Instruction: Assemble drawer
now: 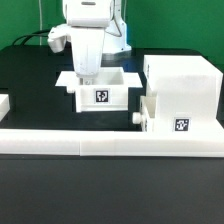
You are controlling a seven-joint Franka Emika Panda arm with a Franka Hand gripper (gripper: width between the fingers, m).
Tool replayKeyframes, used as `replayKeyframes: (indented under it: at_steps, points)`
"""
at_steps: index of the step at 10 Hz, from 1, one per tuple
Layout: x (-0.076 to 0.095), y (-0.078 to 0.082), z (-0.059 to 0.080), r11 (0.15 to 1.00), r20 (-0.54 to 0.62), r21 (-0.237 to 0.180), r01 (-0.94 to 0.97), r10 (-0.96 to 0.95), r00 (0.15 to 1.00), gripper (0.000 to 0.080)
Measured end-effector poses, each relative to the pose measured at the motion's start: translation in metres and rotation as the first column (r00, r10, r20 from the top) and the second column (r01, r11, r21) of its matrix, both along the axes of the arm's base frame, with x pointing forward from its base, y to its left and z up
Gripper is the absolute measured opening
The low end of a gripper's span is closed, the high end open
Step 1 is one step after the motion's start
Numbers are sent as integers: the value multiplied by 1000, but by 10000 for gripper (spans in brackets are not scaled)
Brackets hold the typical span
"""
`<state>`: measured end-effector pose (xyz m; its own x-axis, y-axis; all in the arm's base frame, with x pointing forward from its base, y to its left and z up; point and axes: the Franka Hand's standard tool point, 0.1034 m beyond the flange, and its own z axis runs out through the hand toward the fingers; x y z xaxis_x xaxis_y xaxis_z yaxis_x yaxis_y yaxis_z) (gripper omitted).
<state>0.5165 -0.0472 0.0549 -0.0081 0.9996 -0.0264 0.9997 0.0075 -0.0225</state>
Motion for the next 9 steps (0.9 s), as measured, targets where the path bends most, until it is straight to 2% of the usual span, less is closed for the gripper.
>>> replayKeyframes:
  at_steps: [1, 7, 9]
  points:
    - [7, 3, 2, 1000, 5, -1, 14, -14, 1000, 44]
    - [2, 0, -5, 1000, -11, 2, -16, 16, 1000, 44]
    - [21, 6, 3, 1000, -10, -1, -13, 13, 1000, 44]
